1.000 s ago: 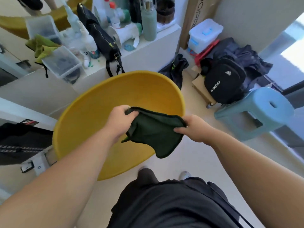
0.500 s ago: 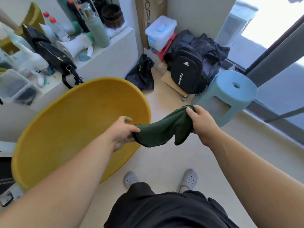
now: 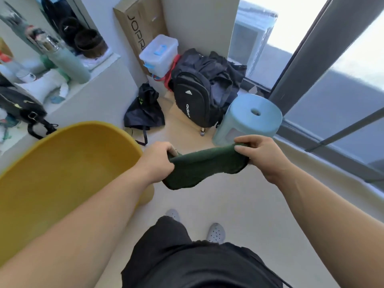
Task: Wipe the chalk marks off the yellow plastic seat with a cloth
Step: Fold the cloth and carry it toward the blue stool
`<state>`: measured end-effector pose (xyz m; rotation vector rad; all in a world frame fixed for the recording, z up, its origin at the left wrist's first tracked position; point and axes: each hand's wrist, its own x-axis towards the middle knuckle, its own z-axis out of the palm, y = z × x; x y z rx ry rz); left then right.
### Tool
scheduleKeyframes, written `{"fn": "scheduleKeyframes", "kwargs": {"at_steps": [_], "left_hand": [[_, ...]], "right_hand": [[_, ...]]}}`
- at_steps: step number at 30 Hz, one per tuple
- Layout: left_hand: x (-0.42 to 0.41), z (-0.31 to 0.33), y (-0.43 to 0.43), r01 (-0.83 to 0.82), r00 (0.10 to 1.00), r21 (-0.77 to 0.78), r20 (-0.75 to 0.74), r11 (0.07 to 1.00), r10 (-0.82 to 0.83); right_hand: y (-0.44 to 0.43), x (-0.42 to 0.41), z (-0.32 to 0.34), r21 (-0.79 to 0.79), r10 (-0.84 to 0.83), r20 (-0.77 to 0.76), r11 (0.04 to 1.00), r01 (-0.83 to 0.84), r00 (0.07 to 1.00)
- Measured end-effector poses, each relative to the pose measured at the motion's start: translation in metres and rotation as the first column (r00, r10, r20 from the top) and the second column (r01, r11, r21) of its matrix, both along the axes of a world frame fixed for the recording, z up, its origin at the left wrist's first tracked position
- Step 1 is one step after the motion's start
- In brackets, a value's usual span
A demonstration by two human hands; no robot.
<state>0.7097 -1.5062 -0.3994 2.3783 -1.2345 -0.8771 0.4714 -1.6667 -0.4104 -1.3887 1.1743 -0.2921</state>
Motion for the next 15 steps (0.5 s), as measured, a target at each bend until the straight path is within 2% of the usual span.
{"fn": "scheduleKeyframes", "kwargs": {"at_steps": [1, 3, 5, 7, 8, 9, 10, 12, 13, 15], "left_hand": [[0.001, -0.003, -0.012, 0.036, 0.998, 0.009, 0.046, 0.999, -0.036], [0.004, -0.008, -0.037, 0.082, 0.995, 0.050, 0.057, 0.995, -0.084], [0.010, -0.011, -0.063, 0.111, 0.993, 0.037, 0.047, 0.993, -0.113], [0.018, -0.016, -0.090, 0.060, 0.997, -0.046, -0.051, 0.997, -0.063], [0.023, -0.020, -0.103, -0.011, 0.987, -0.079, -0.160, 0.997, -0.002], [0.029, -0.025, -0.117, -0.091, 0.956, -0.089, -0.288, 0.992, 0.061], [0.034, -0.029, -0.131, -0.157, 0.904, -0.084, -0.414, 0.984, 0.109], [0.044, -0.035, -0.160, -0.264, 0.769, -0.042, -0.612, 0.964, 0.184], [0.048, -0.036, -0.176, -0.320, 0.680, 0.014, -0.693, 0.947, 0.240], [0.057, -0.040, -0.205, -0.399, 0.481, 0.168, -0.799, 0.902, 0.361]], "right_hand": [[-0.010, -0.004, 0.000, -0.012, 0.040, -0.037, 0.999, -0.041, 0.999], [-0.028, -0.010, -0.003, -0.117, 0.121, -0.213, 0.982, -0.148, 0.970], [-0.046, -0.011, -0.008, -0.244, 0.182, -0.450, 0.916, -0.317, 0.874], [-0.065, -0.012, -0.016, -0.244, 0.215, -0.620, 0.861, -0.446, 0.754], [-0.076, -0.013, -0.022, -0.218, 0.209, -0.644, 0.872, -0.439, 0.736], [-0.088, -0.015, -0.027, -0.178, 0.193, -0.615, 0.911, -0.373, 0.765], [-0.099, -0.016, -0.030, -0.114, 0.156, -0.522, 0.962, -0.250, 0.839], [-0.115, -0.016, -0.027, 0.100, -0.004, -0.210, 0.995, 0.026, 0.978], [-0.122, -0.014, -0.023, 0.211, -0.125, -0.076, 0.968, 0.138, 0.989], [-0.134, -0.005, -0.016, 0.318, -0.355, 0.041, 0.891, 0.324, 0.934]]}}
